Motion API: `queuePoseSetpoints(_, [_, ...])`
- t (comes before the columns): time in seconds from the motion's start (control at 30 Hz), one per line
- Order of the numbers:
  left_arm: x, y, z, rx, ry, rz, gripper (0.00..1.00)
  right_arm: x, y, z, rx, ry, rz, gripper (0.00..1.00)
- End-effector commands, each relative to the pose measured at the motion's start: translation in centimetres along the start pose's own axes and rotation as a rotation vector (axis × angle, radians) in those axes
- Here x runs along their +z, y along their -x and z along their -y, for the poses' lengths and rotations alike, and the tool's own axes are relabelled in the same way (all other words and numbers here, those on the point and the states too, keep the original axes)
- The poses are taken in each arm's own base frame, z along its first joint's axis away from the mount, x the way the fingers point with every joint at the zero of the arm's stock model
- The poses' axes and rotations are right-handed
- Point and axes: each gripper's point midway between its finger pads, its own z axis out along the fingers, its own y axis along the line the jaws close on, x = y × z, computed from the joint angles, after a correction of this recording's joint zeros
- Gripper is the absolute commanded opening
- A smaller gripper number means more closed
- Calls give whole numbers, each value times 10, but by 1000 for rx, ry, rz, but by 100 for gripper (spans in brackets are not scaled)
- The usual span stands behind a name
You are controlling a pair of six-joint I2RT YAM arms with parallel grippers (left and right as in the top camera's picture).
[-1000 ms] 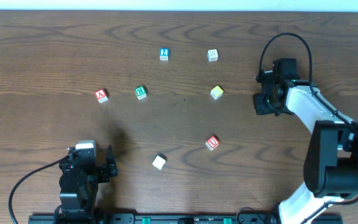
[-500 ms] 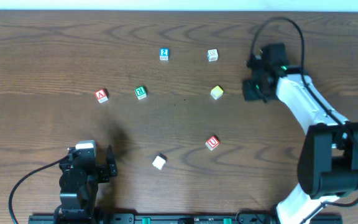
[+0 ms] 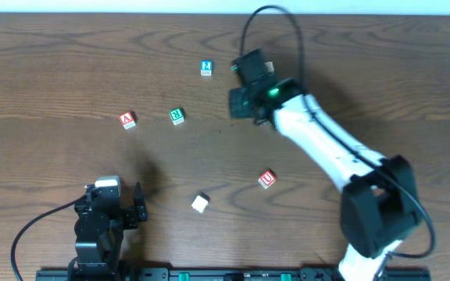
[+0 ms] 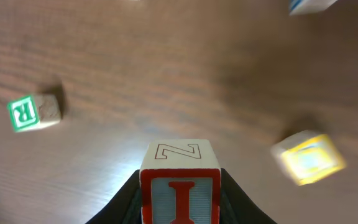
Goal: Spell out Ai2
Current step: 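Carry the red I block with the right gripper toward the center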
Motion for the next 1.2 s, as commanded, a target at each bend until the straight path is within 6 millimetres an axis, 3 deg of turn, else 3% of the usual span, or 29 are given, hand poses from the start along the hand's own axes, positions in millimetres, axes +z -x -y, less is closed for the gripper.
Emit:
queuePoseSetpoints(0.0, [1,-2,-3,5,18,-1,95,22,-18,-4,96,-56,-40,2])
queuePoseSetpoints(0.13, [1,-2,-3,5,18,-1,95,32,-30,-3,104,-75,-76,2])
queuePoseSetpoints(1.17, [1,-2,-3,5,18,-1,95,66,-38,6,75,-193,-39,2])
